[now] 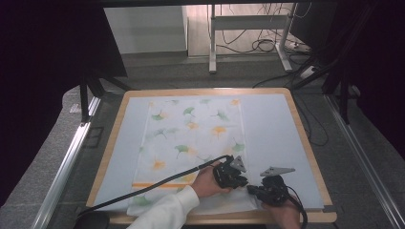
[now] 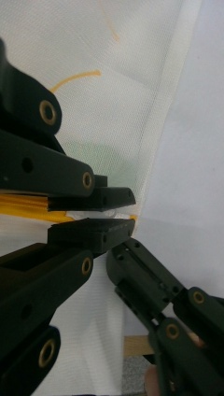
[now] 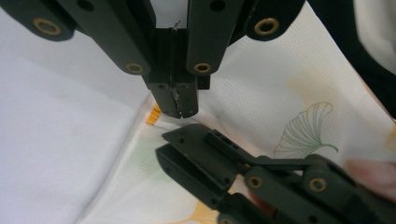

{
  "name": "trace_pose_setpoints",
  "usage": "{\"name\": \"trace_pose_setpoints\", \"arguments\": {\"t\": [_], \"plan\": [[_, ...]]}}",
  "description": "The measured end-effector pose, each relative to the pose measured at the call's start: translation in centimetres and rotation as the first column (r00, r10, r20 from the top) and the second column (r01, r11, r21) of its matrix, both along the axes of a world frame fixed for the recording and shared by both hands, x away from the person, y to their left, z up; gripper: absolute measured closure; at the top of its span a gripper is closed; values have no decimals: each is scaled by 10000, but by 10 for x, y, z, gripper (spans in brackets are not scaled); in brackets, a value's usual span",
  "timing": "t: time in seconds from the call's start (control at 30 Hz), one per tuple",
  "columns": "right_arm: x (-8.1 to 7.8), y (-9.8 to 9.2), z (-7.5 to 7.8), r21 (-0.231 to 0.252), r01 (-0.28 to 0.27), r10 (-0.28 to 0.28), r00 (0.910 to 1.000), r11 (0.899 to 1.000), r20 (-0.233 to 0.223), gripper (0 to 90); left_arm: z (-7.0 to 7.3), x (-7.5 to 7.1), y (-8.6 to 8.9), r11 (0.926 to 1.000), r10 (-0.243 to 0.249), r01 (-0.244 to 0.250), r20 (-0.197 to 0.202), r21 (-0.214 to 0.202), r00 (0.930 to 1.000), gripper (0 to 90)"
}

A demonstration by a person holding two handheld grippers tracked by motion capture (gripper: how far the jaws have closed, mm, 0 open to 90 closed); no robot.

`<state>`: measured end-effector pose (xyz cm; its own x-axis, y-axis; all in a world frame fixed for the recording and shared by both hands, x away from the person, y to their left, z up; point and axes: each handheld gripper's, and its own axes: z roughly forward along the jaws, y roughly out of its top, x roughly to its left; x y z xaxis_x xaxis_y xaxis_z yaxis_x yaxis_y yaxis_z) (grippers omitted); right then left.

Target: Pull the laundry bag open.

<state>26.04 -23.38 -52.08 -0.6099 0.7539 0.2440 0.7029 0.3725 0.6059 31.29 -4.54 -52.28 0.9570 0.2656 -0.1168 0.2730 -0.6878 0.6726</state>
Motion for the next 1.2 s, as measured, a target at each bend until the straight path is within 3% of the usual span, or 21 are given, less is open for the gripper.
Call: {"name": "trace_pose_setpoints", "arguments": {"t": [0.17,0.27,0.57,0.9,1.2], "plan": [[2,-4,-1,310,73,-65,9996,9995,-261,900,0,0,4,10000,49,-49,-95,2,9999,846],[2,-4,-2,321,70,-62,9997,9995,-254,900,1,0,8,9997,64,-63,-53,223,10000,846],[2,-4,-2,274,10,-5,9998,9996,-187,900,1,0,19,9996,184,-180,-202,212,9996,847],[2,-5,-2,312,-40,45,9999,9995,-157,900,3,-2,23,9979,222,-211,-174,609,9996,846],[1,-5,-2,325,-52,55,9999,9995,-96,900,3,0,31,9981,393,-374,-382,492,9985,846]]}}
